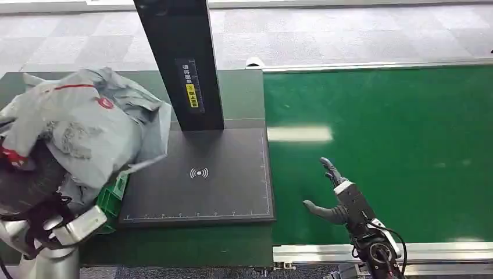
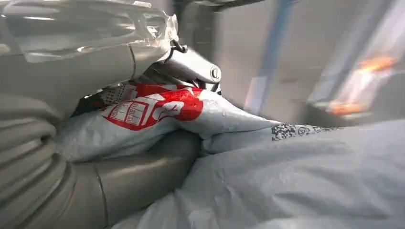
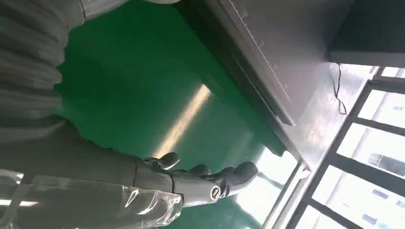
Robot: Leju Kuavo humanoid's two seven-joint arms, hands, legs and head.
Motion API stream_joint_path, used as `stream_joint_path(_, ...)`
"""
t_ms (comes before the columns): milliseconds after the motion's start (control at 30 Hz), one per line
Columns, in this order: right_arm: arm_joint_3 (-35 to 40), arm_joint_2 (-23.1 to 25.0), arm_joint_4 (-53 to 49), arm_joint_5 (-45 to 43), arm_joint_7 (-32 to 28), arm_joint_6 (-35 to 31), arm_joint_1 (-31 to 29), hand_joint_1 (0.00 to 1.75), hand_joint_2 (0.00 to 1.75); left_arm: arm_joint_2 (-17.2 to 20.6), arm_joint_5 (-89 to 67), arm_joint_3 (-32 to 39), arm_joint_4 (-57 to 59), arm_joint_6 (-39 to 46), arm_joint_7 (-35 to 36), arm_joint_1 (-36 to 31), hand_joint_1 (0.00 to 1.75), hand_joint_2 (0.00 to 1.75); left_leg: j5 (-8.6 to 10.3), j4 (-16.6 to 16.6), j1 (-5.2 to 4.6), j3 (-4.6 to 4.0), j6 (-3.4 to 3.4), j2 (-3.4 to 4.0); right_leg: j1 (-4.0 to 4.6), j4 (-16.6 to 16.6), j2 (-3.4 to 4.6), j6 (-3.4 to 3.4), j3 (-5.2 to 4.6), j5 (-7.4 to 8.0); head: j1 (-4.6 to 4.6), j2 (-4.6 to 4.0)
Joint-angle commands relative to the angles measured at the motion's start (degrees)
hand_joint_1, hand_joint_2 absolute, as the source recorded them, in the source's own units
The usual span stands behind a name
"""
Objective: Moved the parcel from conveyor to table for the left to box.
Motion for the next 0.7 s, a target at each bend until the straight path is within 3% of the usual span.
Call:
stream_joint_path(33, -1.6, 1.3, -1.7, 1.1, 1.7, 0.5, -0.2, 0.00, 1.75, 5.6, 6.2, 13.5, 21.3, 0.0, 13.7, -6.1, 1.75, 1.75, 0.09, -0.1, -0.05, 0.10, 0.03, 0.04, -0.02, 0.0, 0.01, -0.09, 0.02, 0.05, -0.02, 0.00)
stream_joint_path(167, -1.6, 1.5, -1.8, 1.3, 1.7, 0.6, 0.3, 0.00, 1.75, 6.5, 7.7, 17.1, 26.9, 0.0, 14.6, -8.4, 1.75, 1.75, 0.11, -0.1, 0.01, 0.11, 0.04, -0.04, 0.04, 0.0, -0.06, -0.07, 0.09, 0.02, -0.04, 0.00)
stream_joint_path(367, -2.4, 1.7, -4.6, 1.8, 2.5, 0.6, 2.2, 0.00, 1.75, 8.0, 4.5, 20.9, 37.9, -3.8, 21.8, -13.3, 1.75, 1.75, 0.12, -0.1, 0.00, 0.05, 0.01, -0.10, 0.02, 0.0, -0.10, -0.06, 0.07, 0.01, 0.00, 0.00)
stream_joint_path(567, -3.0, 3.1, -4.2, 3.9, 3.7, 2.0, 1.7, 0.00, 1.75, 7.4, -5.9, 20.0, 46.5, -22.5, 36.1, -12.9, 1.75, 1.75, 0.17, -0.1, -0.03, 0.10, 0.04, -0.13, 0.01, 0.0, -0.13, -0.07, 0.11, 0.04, -0.02, 0.00)
stream_joint_path(700, -2.4, 4.4, -1.8, 5.3, 4.1, 2.6, -0.8, 0.00, 1.75, 6.7, -6.9, 20.4, 48.7, -32.3, 38.2, -11.1, 1.75, 1.75, 0.09, -0.1, -0.05, 0.15, 0.02, 0.05, -0.03, 0.0, 0.06, -0.03, 0.12, 0.02, -0.02, 0.00)
